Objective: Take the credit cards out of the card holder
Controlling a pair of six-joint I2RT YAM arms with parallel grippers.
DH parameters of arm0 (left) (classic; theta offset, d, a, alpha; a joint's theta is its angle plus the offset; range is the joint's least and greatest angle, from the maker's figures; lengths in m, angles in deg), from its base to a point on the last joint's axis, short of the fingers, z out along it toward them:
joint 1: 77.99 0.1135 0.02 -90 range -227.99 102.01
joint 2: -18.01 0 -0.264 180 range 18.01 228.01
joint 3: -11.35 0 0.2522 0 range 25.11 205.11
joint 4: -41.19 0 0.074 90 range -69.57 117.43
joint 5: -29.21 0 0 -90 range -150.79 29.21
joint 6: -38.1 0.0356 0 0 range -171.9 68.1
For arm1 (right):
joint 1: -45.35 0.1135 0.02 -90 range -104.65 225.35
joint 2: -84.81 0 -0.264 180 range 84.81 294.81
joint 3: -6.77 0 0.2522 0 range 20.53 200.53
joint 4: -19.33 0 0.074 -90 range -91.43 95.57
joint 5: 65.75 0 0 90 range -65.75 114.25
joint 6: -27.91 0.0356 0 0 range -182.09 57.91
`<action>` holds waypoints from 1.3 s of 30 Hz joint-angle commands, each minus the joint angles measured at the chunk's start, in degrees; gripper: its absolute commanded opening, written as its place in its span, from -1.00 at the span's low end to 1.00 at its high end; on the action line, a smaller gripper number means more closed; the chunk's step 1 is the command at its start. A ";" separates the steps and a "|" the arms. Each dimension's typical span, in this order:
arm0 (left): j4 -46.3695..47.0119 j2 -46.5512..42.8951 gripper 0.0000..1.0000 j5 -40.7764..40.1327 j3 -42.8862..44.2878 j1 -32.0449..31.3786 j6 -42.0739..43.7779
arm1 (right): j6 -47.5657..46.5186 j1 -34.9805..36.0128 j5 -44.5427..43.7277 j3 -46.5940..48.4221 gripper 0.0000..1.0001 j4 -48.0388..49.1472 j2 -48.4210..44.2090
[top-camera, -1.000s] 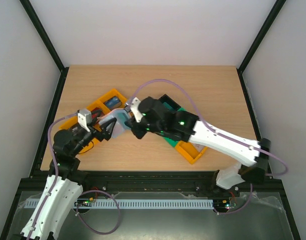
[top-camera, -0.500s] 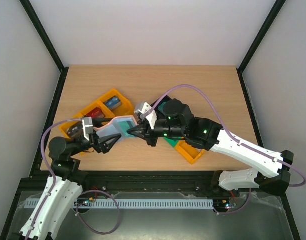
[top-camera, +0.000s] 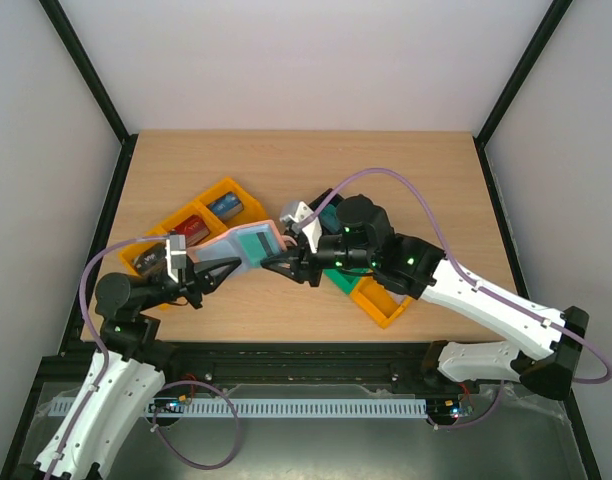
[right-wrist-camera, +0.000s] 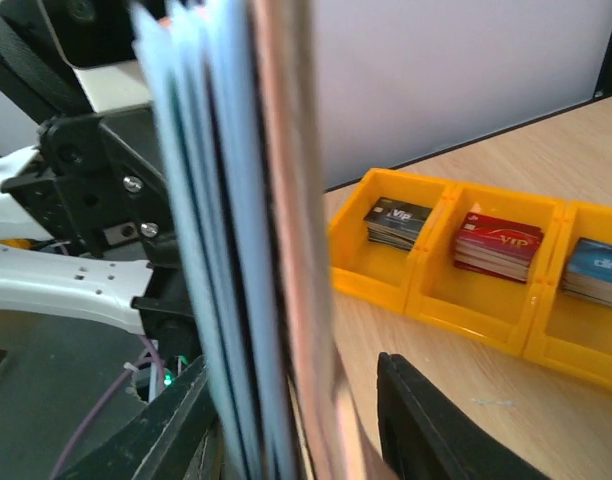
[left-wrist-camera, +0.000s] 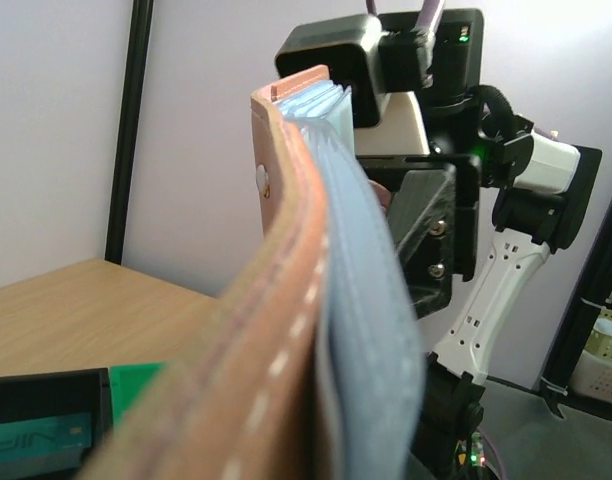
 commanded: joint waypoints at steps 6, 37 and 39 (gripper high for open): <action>-2.37 0.04 -0.95 0.25 2.51 -0.37 4.14 | 0.89 -2.49 2.18 -1.87 -0.04 5.39 -2.93; -15.50 -1.85 0.10 -33.68 -3.60 8.10 -19.43 | 18.73 -2.83 -40.33 9.92 -0.97 -11.49 14.27; -11.93 -0.03 0.06 -30.63 -4.44 5.83 -20.92 | 18.69 -2.55 -38.77 9.41 -0.97 -10.00 15.47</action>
